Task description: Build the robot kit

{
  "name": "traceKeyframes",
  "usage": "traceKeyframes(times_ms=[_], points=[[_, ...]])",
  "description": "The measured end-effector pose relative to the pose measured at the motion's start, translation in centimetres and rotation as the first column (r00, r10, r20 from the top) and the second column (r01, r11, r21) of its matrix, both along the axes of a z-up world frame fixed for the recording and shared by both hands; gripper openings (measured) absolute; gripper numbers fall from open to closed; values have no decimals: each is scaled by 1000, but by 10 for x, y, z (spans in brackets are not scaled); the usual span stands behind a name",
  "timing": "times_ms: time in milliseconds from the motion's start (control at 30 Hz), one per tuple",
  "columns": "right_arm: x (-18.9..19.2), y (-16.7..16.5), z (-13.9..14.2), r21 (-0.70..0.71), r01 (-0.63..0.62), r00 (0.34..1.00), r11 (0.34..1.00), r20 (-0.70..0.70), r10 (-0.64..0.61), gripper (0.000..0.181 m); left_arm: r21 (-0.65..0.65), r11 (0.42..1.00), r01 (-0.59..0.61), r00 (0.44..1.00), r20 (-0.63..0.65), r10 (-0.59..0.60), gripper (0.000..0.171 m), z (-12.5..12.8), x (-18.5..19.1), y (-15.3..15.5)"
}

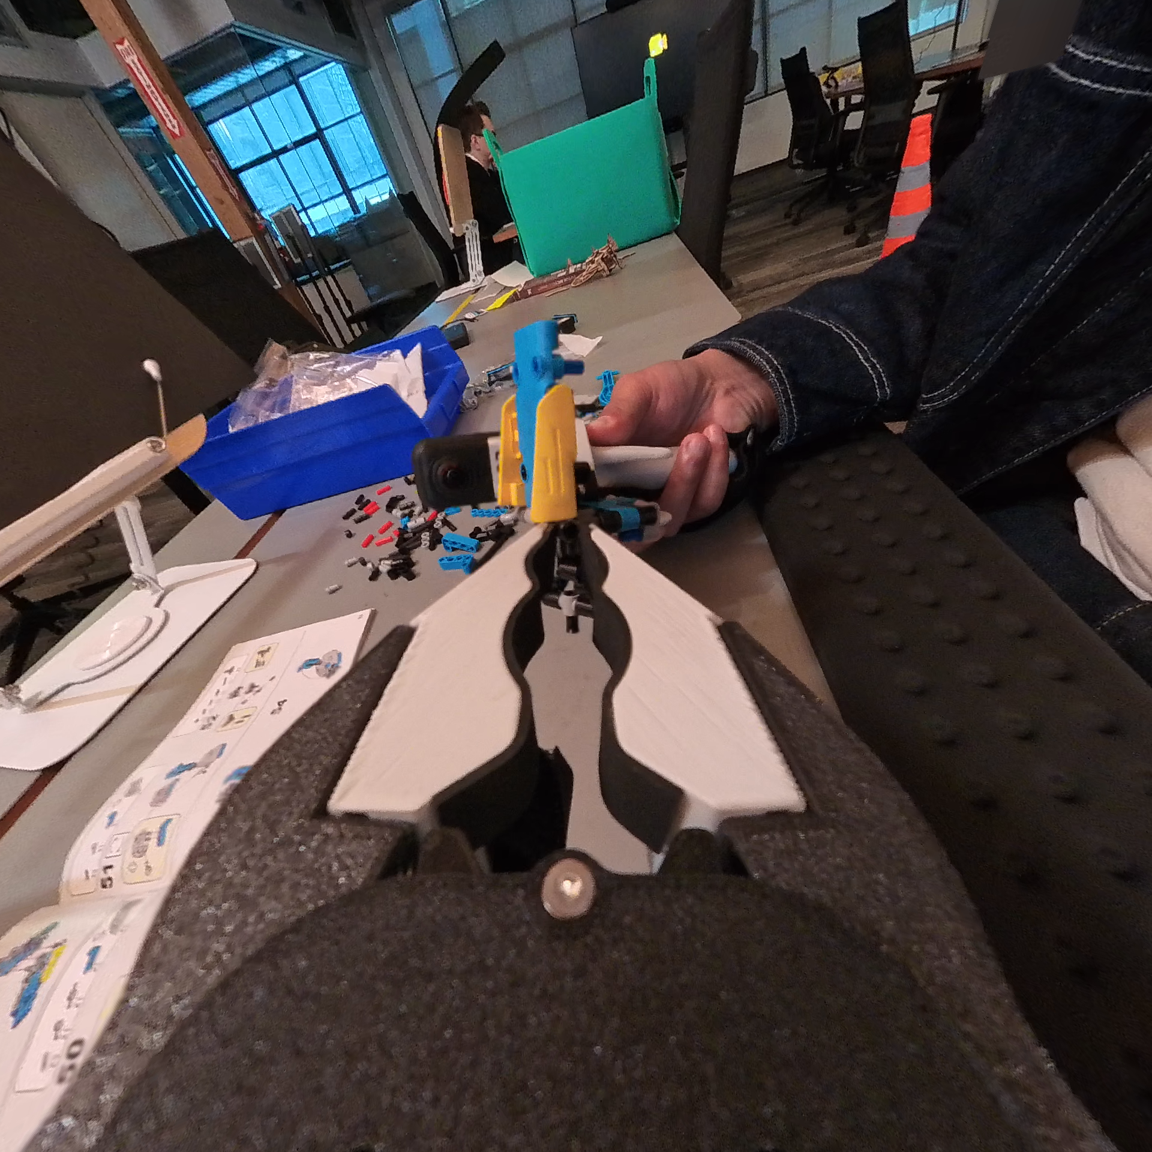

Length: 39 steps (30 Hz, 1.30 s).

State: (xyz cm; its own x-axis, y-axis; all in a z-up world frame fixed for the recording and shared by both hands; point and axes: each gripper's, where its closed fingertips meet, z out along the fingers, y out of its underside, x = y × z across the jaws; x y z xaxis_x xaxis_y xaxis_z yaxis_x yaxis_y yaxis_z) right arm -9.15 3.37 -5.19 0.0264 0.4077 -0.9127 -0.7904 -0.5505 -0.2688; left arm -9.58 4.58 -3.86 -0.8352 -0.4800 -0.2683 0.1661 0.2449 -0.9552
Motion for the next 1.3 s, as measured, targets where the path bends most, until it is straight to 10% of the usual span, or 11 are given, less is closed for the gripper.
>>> traceKeyframes(times_ms=[567, 1300], points=[[40, 11, -16, -39, 330, 885, 943, 362, -294, 13, -268, 944, -193, 880, -472, 45, 18, -16, 44, 13], [21, 10, -6, -12, 196, 965, 981, 180, -190, 12, -404, 910, -91, 871, -476, -124, 13, -5, 31, 7]])
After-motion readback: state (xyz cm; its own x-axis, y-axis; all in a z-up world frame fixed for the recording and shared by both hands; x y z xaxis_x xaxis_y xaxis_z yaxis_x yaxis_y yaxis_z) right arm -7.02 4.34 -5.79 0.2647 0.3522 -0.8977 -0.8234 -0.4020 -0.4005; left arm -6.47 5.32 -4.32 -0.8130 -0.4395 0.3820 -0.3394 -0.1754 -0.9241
